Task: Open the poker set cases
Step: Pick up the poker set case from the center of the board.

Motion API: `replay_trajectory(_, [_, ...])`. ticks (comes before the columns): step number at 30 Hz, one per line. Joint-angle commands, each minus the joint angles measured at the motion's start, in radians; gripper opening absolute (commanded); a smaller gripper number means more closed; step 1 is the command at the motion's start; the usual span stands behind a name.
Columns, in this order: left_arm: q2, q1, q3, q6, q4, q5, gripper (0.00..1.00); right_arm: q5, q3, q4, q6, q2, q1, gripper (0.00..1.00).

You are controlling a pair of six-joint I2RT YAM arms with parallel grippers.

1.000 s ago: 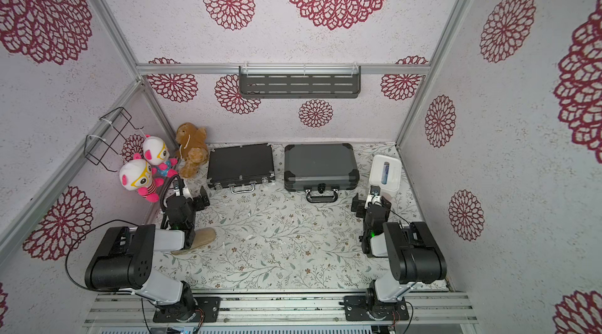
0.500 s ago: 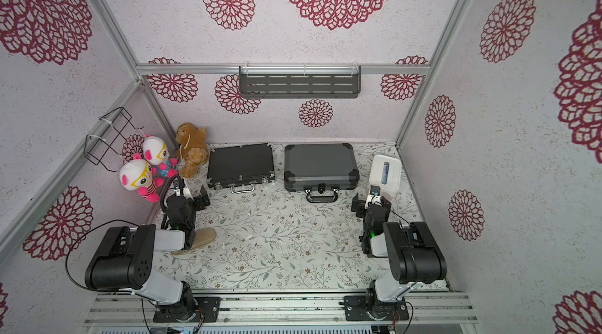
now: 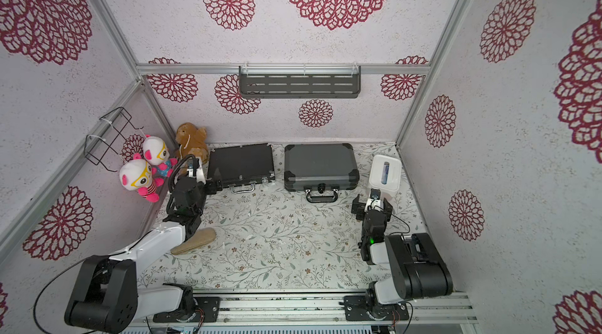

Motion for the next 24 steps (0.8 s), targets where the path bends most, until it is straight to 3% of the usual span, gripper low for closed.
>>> replay_trajectory(1, [-0.011, -0.167, 0.039, -0.013, -0.172, 0.061, 0.97, 0.103, 0.013, -0.005, -0.030, -0.048, 0.025, 0.99])
replay_trajectory(4, [0.033, -0.229, 0.032, -0.089, -0.074, 0.456, 0.97, 0.120, 0.023, -0.038, -0.036, -0.063, 0.044, 0.99])
replay_trajectory(6, [0.077, -0.250, 0.016, -0.160, -0.003, 0.628, 0.97, 0.154, 0.026, -0.063, -0.037, -0.075, 0.059, 0.99])
replay_trajectory(10, [0.100, -0.264, 0.049, -0.299, -0.001, 0.585, 0.97, 0.193, 0.031, -0.105, -0.021, -0.098, 0.066, 0.99])
replay_trajectory(13, [0.085, -0.265, 0.071, -0.303, -0.032, 0.572, 0.97, 0.203, 0.053, -0.163, 0.020, -0.120, 0.066, 0.99])
replay_trajectory(16, [0.088, -0.264, 0.079, -0.353, -0.094, 0.485, 0.97, 0.247, 0.094, -0.292, 0.076, -0.169, 0.067, 0.99])
replay_trajectory(21, [0.085, -0.260, 0.155, -0.293, -0.280, 0.485, 0.97, 0.388, 0.121, -0.445, 0.123, -0.254, 0.082, 0.99])
replay_trajectory(24, [0.086, -0.260, 0.161, -0.278, -0.332, 0.456, 0.97, 0.405, 0.251, -0.813, 0.283, -0.349, 0.083, 0.99])
